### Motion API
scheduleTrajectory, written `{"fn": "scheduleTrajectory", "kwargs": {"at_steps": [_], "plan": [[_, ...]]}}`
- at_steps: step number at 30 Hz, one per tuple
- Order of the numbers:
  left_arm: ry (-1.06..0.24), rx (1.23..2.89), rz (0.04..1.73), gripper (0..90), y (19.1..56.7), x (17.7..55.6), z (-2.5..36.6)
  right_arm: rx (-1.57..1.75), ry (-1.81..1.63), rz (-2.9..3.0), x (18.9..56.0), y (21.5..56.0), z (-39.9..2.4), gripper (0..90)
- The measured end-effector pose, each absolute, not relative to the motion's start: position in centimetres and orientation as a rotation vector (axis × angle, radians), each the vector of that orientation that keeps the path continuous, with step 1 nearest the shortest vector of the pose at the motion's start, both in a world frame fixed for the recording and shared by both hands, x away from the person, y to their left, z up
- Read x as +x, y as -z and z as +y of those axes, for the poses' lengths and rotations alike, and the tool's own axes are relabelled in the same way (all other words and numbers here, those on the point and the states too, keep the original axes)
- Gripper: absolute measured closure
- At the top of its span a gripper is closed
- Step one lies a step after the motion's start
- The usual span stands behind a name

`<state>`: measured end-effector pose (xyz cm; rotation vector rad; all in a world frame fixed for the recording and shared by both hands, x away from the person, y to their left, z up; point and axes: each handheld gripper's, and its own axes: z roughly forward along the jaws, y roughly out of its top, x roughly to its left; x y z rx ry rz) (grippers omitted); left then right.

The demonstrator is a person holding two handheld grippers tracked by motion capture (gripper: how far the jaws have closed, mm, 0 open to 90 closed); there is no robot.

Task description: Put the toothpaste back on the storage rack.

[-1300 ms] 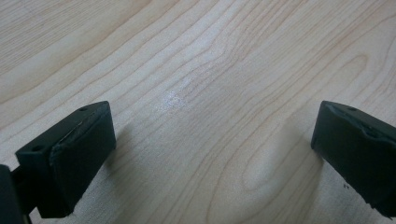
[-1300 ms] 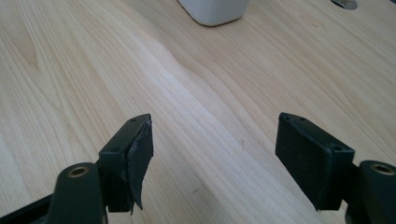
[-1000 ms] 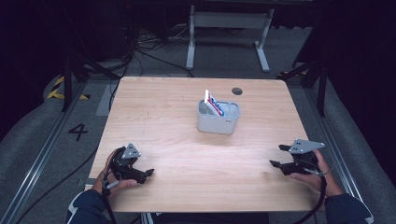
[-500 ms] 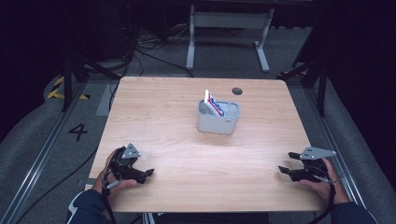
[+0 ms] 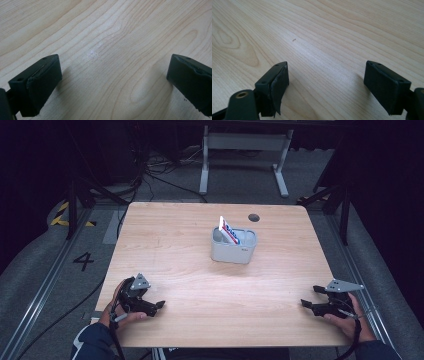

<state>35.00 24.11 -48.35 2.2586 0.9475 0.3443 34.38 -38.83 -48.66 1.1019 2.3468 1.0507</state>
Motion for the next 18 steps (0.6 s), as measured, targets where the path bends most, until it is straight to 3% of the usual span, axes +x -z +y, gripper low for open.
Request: {"fn": "scheduleTrajectory", "kwargs": {"at_steps": [18], "plan": [[-0.357,2.252,0.962,0.2,48.36,35.08,24.03,1.122,-1.045,2.332,34.35,48.68,-38.68,20.4]]}}
